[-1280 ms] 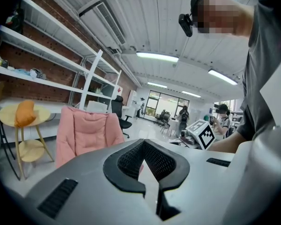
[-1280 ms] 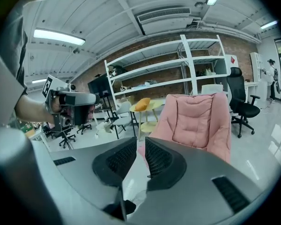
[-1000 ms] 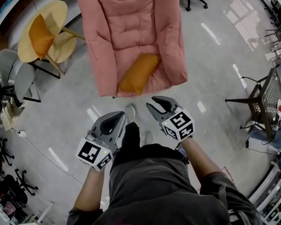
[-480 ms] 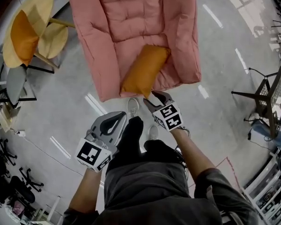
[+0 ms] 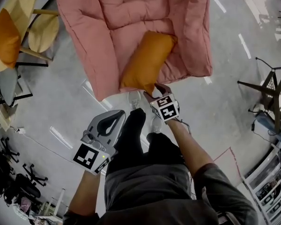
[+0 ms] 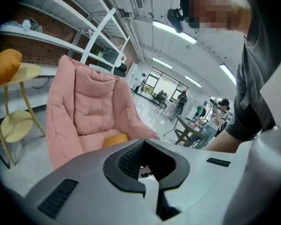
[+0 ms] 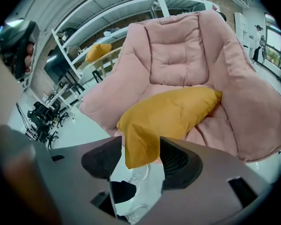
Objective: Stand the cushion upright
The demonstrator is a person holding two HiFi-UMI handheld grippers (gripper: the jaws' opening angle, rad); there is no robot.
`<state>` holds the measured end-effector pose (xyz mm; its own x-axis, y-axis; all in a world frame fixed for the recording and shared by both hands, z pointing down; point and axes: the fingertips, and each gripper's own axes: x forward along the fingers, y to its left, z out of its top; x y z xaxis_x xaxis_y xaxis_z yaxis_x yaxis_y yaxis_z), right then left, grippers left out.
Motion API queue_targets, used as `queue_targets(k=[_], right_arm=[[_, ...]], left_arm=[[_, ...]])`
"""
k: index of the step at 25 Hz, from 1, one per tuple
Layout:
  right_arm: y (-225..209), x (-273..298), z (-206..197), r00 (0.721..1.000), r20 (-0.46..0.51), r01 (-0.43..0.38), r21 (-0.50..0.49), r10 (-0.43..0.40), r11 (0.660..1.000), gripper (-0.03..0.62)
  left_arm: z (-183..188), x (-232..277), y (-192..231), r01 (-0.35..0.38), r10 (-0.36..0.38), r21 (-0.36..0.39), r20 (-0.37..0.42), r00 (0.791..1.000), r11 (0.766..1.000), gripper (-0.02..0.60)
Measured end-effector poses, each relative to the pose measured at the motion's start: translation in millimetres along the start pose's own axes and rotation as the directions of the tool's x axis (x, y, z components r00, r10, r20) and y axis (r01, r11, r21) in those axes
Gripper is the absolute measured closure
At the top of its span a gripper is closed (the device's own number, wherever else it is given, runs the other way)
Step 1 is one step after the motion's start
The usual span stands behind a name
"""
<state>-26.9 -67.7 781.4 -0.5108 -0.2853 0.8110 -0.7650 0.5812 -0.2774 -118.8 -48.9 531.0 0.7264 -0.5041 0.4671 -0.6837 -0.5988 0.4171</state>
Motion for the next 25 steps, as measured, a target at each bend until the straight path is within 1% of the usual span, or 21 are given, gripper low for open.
queue_targets(k=[3, 6, 7, 10, 12, 14, 17, 20, 25], right_arm=[[-3.4, 13.9, -11.8, 1.000, -0.023, 0.013, 0.021, -0.012, 1.000, 0.373], [-12.6, 21.6, -12.3, 0.999, -0.031, 0.025, 0.038, -0.024, 0.999, 0.373], [-15.2, 22.2, -11.2, 0.999, -0.034, 0.028, 0.043, -0.026, 0.999, 0.382], [-20.3, 21.2, -10.1, 0.998, -0.047, 0.034, 0.046, -0.032, 0.998, 0.470], [-24.1, 19.9, -8.2, 0.998, -0.049, 0.042, 0.043, -0.040, 0.998, 0.511], [-26.1, 16.6, -3.1, 0.998, -0.042, 0.047, 0.046, -0.045, 0.998, 0.538], [-24.4, 8.6, 11.1, 0.999, -0.016, 0.042, 0.055, -0.041, 0.998, 0.551], [-24.6, -5.0, 33.8, 0.999, 0.020, 0.033, 0.081, -0.035, 0.996, 0.556], [-34.7, -32.5, 91.6, 0.995, 0.095, 0.028, 0.132, -0.041, 0.991, 0.557]], left_arm=[[-7.7, 3.6, 7.5, 0.003, -0.003, -0.014, -0.027, 1.000, 1.000, 0.571], [-5.2, 10.0, 13.4, 0.007, -0.008, -0.024, -0.030, 1.000, 1.000, 0.571], [-3.2, 11.5, 14.5, 0.010, -0.011, -0.024, -0.029, 1.000, 1.000, 0.571], [2.3, 15.8, 17.8, 0.023, -0.024, -0.021, -0.031, 0.999, 1.000, 0.571], [9.3, 19.4, 22.8, 0.028, -0.028, -0.021, -0.025, 0.999, 0.999, 0.571], [17.6, 22.0, 27.5, 0.031, -0.032, -0.020, -0.017, 0.999, 0.999, 0.571], [30.0, 23.0, 32.7, 0.037, -0.037, -0.010, -0.005, 0.999, 0.999, 0.571], [46.3, 21.3, 35.3, 0.046, -0.046, -0.002, 0.012, 0.999, 0.999, 0.571], [83.8, 14.3, 39.6, 0.058, -0.060, 0.026, 0.050, 0.997, 0.998, 0.572]])
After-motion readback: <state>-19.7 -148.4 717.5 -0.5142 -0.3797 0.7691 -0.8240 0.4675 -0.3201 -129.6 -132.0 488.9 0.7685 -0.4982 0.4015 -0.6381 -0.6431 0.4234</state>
